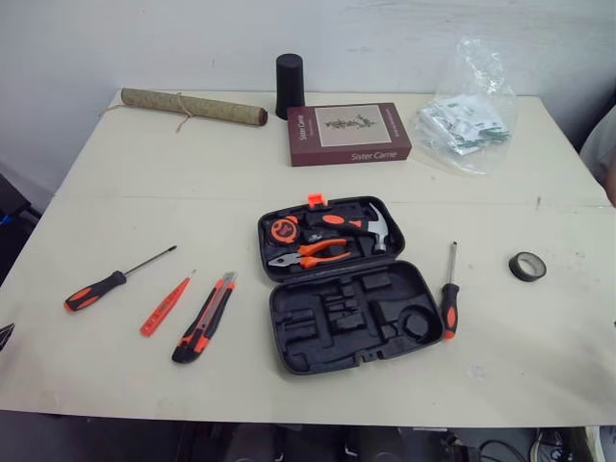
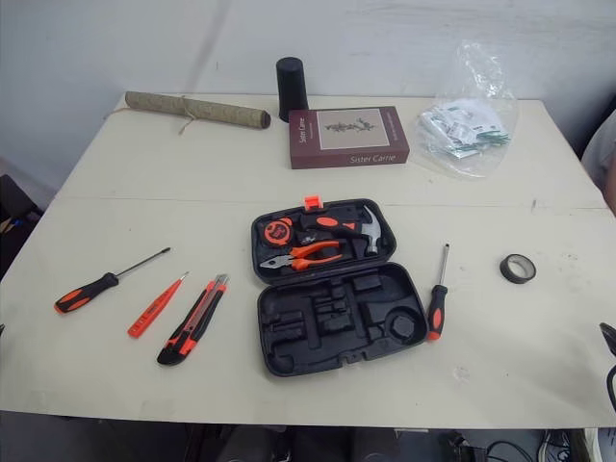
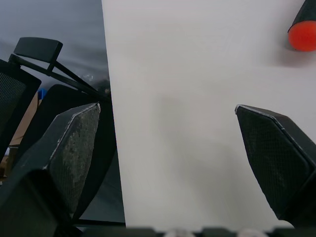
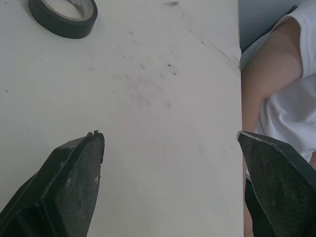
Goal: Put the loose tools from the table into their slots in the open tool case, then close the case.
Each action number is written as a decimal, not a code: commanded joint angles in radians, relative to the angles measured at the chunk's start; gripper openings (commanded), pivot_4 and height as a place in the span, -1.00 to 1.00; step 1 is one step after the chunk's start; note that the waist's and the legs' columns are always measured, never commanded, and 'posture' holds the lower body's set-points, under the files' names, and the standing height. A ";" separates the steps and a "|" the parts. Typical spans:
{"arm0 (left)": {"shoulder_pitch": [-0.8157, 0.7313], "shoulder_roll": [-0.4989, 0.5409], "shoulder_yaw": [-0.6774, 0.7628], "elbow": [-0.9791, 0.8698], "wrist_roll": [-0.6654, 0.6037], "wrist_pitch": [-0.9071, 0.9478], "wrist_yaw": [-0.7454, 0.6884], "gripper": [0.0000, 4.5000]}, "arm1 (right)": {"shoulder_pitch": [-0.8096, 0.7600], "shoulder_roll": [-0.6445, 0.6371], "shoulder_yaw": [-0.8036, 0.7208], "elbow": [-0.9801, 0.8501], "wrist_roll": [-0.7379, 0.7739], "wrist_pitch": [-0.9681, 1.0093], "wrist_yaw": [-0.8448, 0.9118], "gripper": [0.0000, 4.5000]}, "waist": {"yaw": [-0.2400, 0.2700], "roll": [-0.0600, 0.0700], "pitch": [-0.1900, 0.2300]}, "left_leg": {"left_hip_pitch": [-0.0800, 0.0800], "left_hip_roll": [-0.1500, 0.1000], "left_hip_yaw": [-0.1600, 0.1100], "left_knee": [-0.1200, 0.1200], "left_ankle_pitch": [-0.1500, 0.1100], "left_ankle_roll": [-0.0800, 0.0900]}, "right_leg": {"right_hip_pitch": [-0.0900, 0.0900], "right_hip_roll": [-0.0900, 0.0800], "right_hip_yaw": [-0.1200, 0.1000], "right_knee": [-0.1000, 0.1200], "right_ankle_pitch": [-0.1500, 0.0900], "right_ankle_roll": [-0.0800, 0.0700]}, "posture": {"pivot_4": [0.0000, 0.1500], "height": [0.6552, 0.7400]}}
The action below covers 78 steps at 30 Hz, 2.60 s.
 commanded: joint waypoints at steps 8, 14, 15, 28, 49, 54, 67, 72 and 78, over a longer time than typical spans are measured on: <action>0.039 -0.069 0.058 -0.322 -0.163 0.186 -0.101 0.99 | -0.046 0.048 0.045 -0.179 0.109 0.133 0.055 1.00 | 0.000 0.000 0.000 | 0.000 0.000 0.000 0.001 0.000 0.000 | 0.000 0.000 0.000 0.001 0.000 0.000 | 1.00 1.00; 0.028 -0.121 -0.163 -0.863 -0.190 0.388 -0.141 0.99 | -0.179 0.015 0.167 -0.409 0.164 0.286 0.120 1.00 | 0.002 0.000 0.000 | 0.000 0.000 -0.001 0.005 0.000 0.000 | 0.001 -0.001 0.004 0.003 0.000 0.000 | 1.00 1.00; -0.008 -0.114 -0.214 -0.932 -0.184 0.426 -0.139 0.99 | -0.216 -0.002 0.201 -0.418 0.160 0.295 0.151 1.00 | 0.003 0.000 0.000 | -0.001 0.000 -0.001 0.005 0.000 0.000 | 0.001 -0.001 0.007 0.003 0.000 0.000 | 1.00 1.00; -0.380 -0.235 -0.692 -1.049 -0.017 0.705 -0.141 1.00 | -0.742 -0.001 0.621 -0.150 -0.011 0.279 0.390 0.20 | 0.002 0.001 0.001 | -0.005 0.006 0.001 0.014 0.001 0.000 | 0.001 0.016 0.005 0.005 0.001 0.001 | 1.00 1.00; -0.414 -0.380 -0.794 -1.142 0.053 0.807 -0.093 -0.97 | -0.827 0.160 0.787 -0.081 -0.206 0.182 0.298 -1.00 | 0.007 0.002 0.001 | -0.009 0.006 -0.001 0.018 0.001 0.000 | 0.000 0.016 0.006 0.005 0.001 0.001 | 1.00 1.00; -0.454 -0.417 -0.801 -1.131 0.074 0.829 -0.058 -0.97 | -0.788 0.188 0.796 -0.179 -0.171 0.215 0.331 -1.00 | 0.006 0.002 0.001 | -0.009 0.006 -0.002 0.018 0.001 0.000 | 0.000 0.017 0.006 0.005 0.001 0.001 | 1.00 1.00; -0.413 -0.414 -0.812 -1.155 0.067 0.863 -0.082 -0.97 | -0.681 0.203 0.802 -0.417 -0.110 0.310 0.410 -1.00 | 0.016 0.002 0.001 | -0.008 0.006 -0.002 0.018 0.001 0.000 | 0.000 0.017 0.006 0.005 0.001 0.001 | 1.00 1.00; -0.358 -0.397 -0.810 -1.173 0.069 0.880 -0.080 -0.97 | -0.595 0.197 0.802 -0.550 -0.088 0.366 0.417 -1.00 | 0.017 0.002 0.001 | -0.008 0.007 -0.002 0.018 0.001 0.000 | 0.001 0.018 0.006 0.005 0.001 0.001 | 1.00 1.00; -0.302 -0.398 -0.802 -1.231 0.050 0.911 -0.081 -0.97 | -0.494 0.176 0.793 -0.698 -0.061 0.436 0.412 -1.00 | 0.026 0.002 0.001 | -0.007 0.008 -0.002 0.018 0.000 -0.001 | 0.002 0.018 0.011 0.005 0.001 0.001 | 1.00 1.00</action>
